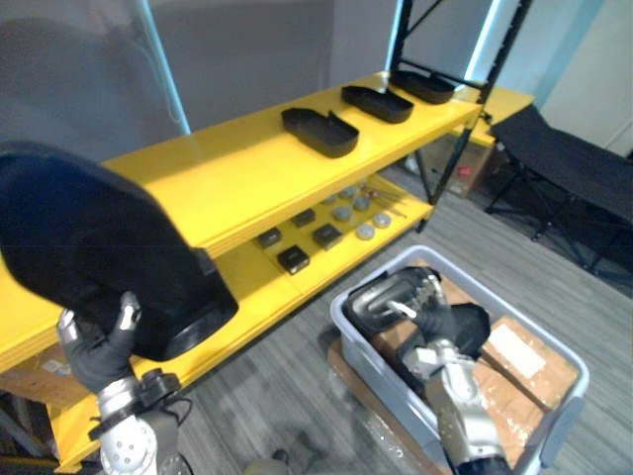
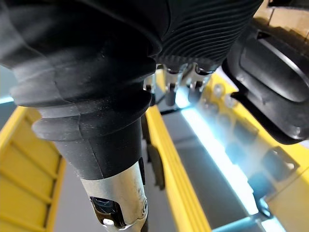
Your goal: Walk over and take plastic housings, then place them on the shelf
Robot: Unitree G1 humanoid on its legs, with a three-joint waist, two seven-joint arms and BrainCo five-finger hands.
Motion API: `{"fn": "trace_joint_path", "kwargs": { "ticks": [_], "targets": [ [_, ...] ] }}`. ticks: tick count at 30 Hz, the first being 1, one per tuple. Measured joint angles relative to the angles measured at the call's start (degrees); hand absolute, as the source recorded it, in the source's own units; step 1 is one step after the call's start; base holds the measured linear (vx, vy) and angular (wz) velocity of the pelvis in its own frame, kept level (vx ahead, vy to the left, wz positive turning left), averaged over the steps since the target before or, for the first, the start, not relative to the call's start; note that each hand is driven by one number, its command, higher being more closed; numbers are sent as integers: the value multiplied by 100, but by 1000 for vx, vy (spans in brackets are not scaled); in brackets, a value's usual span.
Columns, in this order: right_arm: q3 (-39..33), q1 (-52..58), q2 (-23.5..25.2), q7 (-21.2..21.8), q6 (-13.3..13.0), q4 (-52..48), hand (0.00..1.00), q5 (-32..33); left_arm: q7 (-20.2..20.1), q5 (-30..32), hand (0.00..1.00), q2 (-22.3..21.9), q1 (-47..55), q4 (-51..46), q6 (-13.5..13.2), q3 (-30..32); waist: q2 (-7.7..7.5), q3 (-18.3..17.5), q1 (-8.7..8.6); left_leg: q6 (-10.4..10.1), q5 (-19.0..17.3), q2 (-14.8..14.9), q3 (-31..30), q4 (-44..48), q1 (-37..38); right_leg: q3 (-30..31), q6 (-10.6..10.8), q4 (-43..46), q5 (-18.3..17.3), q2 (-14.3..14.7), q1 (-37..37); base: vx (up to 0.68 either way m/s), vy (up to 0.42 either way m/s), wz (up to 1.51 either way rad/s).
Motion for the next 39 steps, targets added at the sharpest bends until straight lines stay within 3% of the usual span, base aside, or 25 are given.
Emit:
{"fn": "trace_joint_path", "kwargs": {
  "ticks": [2, 5, 6, 7, 8, 9, 11, 13, 15, 16, 20, 25, 27, 28, 29, 30, 31, 32, 33, 34, 37, 39],
  "targets": [
    [-11, -139, -4, 106, -38, -21, 0, -9, 49, -47, 100, 30, -150, 143, -2, 7, -73, 103, 7, -149, 110, -19, 18, 59, -151, -1, 143, -203, -185, 56, 55, -33, -114, 20],
    [-116, -156, -15, 233, -39, -78, 0, -10, 38, -56, 100, -51, -10, 240, 23, -153, 140, 301, -25, -252, 212, 135, 92, 51, -158, -9, 292, -442, -349, 268, 237, -115, -102, 8],
    [-138, -124, -15, 260, -39, -92, 0, -8, 19, -69, 100, -53, 23, 240, 23, -165, 144, 303, -26, -272, 264, 151, 126, 5, -159, -9, 349, -472, -439, 276, 243, -149, -126, 10],
    [-223, -27, -19, 281, -40, -179, 0, -8, -19, -89, 100, -78, 49, 258, 24, -177, 187, 332, -55, -249, 350, 209, 269, -103, -185, -37, 569, -528, -540, 304, 267, -182, -117, 16],
    [-294, 40, -29, 283, -43, -225, 0, -6, -39, -90, 100, -116, 47, 288, 25, -187, 265, 372, -74, -162, 373, 308, 496, -137, -241, -127, 622, -528, -519, 331, 287, -259, -141, 77],
    [-490, 269, -67, 275, -47, -263, 0, -1, -171, -98, 100, -169, 53, 366, 27, -195, 373, 424, -312, -51, 329, 656, 1385, -44, -349, -490, 624, -538, -518, 421, 415, -213, -92, 88],
    [-576, 393, -143, 269, -60, -264, 0, 1, -242, -99, 100, -201, 58, 422, 27, -227, 450, 410, -369, -22, 377, 790, 1803, -34, -374, -619, 615, -537, -529, 405, 430, -93, -26, 58],
    [-625, 532, -265, 278, -209, -262, 0, 4, -247, -102, 100, -236, 82, 427, 21, -351, 569, 349, -351, -30, 740, 824, 2001, -39, -441, -621, 631, -511, -571, 416, 402, -59, 21, 16],
    [-616, 519, -167, 355, -370, -262, 0, 11, -245, -103, 100, -228, 124, 427, 21, -341, 537, 356, -341, -43, 790, 770, 2074, -40, -431, -601, 637, -498, -575, 334, 385, 8, 32, -3],
    [-583, 499, -17, 465, -526, -263, 0, 9, -246, -104, 100, -223, 122, 425, 21, -339, 471, 399, -335, -38, 790, 695, 2112, -52, -444, -572, 638, -475, -574, 255, 343, 28, 75, -6],
    [-500, 488, 177, 548, -719, -260, 0, 14, -255, -105, 100, -218, 108, 425, 22, -293, 205, 497, -247, 58, 683, 510, 2168, 70, -562, -594, 646, -431, -578, 65, 304, 48, 46, 3],
    [-510, 453, 199, 629, -887, -235, 0, 11, -489, -79, 100, -220, -117, 410, 28, -219, 105, 528, -212, 150, 376, 166, 1970, 364, -687, -591, 579, 107, -537, -302, 306, 101, 76, 32],
    [-545, 430, 190, 698, -889, -216, 0, 5, -589, 15, 100, -218, -202, 392, 28, -136, 135, 515, -185, 197, 386, 155, 1877, 170, -505, -284, 220, 964, -306, -444, -13, 142, 118, 32],
    [-545, 380, 189, 800, -910, -216, 0, 1, -616, 26, 100, -198, -198, 383, 27, -66, 133, 516, -179, 216, 377, 170, 1875, 4, -310, -88, -189, 1538, -37, -527, -263, 150, 86, 6],
    [-547, 351, 194, 876, -920, -216, 0, 1, -609, 38, 100, -157, -192, 383, 27, -49, 115, 507, -179, 251, 344, 168, 1867, -97, -174, 76, -400, 1888, 272, -564, -434, 220, 122, 7],
    [-548, 327, 190, 910, -920, -216, 0, 2, -567, 110, 100, -85, -195, 383, 26, -64, 105, 510, -200, 318, 295, 165, 1821, -139, -61, 325, -445, 2203, 757, -570, -586, 282, 166, 29],
    [-584, 329, 191, 950, -921, -216, 0, 4, -462, 231, 100, 34, -212, 378, 25, -123, 126, 501, -311, 421, 228, 162, 1656, -166, 50, 642, -332, 2666, 1581, -545, -842, 245, 139, 46],
    [-616, 338, 205, 992, -922, -214, 0, 7, -414, 231, 100, 117, -244, 383, 16, -158, 185, 525, -377, 469, 209, 182, 1516, -190, 63, 848, -183, 2893, 1119, -454, -989, 238, 76, 79],
    [-684, 349, 209, 1024, -918, -254, 0, 8, -326, 175, 100, 182, -450, 433, 16, -191, 167, 513, -519, 538, 173, 273, 1196, -227, 70, 1209, -128, 3065, -203, 28, -1303, 221, 42, 96],
    [-861, 428, 213, 1057, -914, -378, 0, 12, -228, 148, 100, 213, -715, 518, 15, -189, 176, 519, -615, 555, 152, 306, 953, -249, 73, 1442, -125, 2771, -724, 520, -1541, 221, 35, 99],
    [-1369, 724, 191, 1184, -915, -724, 0, 134, -45, 131, 100, 203, -1127, 874, 20, -265, 160, 514, -718, 517, 96, 192, 580, -269, 334, 1859, -121, 1464, -871, 1200, -1832, 248, -23, 95],
    [-1420, 819, 143, 1274, -932, -811, 0, 291, 47, 131, 100, 209, -1059, 870, 19, -354, 52, 448, -797, 477, 67, 31, 452, -180, 385, 1914, -126, 781, -581, 1243, -1854, 222, -104, 87]
  ]
}}
